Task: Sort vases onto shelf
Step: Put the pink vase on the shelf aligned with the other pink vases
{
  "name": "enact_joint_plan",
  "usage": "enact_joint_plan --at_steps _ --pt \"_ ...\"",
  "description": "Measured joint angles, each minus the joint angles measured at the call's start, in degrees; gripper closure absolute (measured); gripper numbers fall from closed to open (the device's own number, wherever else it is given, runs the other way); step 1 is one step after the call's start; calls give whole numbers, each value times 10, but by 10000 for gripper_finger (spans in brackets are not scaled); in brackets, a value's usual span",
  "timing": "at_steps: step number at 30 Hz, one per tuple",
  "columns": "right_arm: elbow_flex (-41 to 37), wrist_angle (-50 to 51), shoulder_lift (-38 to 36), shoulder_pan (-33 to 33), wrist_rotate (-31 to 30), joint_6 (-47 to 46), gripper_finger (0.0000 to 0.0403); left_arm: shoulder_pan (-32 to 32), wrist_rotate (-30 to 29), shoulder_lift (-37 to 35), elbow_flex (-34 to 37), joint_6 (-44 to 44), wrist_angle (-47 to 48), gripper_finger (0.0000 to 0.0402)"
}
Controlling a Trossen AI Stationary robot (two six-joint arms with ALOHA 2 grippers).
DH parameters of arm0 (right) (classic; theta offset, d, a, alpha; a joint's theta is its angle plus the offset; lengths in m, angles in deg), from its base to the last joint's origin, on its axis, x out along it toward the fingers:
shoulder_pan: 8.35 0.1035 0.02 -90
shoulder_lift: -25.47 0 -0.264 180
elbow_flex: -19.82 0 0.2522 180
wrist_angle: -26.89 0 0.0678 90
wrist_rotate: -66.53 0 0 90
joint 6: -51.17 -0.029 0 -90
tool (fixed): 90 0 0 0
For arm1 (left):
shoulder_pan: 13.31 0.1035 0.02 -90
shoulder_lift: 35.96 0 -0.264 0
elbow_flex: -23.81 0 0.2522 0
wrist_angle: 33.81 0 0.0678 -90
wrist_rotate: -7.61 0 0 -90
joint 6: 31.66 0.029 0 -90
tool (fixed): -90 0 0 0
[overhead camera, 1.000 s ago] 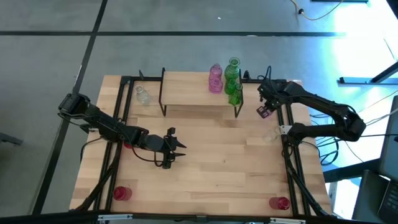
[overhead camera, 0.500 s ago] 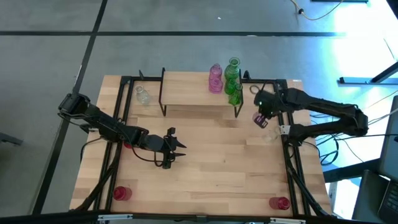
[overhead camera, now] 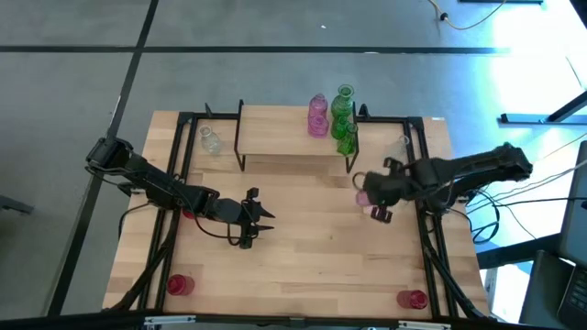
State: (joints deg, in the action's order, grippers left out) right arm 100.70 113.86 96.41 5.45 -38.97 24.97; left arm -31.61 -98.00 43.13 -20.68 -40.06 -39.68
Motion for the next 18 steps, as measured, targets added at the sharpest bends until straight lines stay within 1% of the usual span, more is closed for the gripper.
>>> enact_joint_plan --at_steps 3,7,12,18 --pt "55 1 51 27 -20 32 402 0 0 0 0 0 -2 254" --pt "141 7 119 32 -38 91 402 0 0 0 0 0 -2 254" --pt "241 20 190 22 -68 196 402 0 0 0 0 0 -2 254" --pt "365 49 262 -4 -86 316 402 0 0 0 0 0 -1 254"
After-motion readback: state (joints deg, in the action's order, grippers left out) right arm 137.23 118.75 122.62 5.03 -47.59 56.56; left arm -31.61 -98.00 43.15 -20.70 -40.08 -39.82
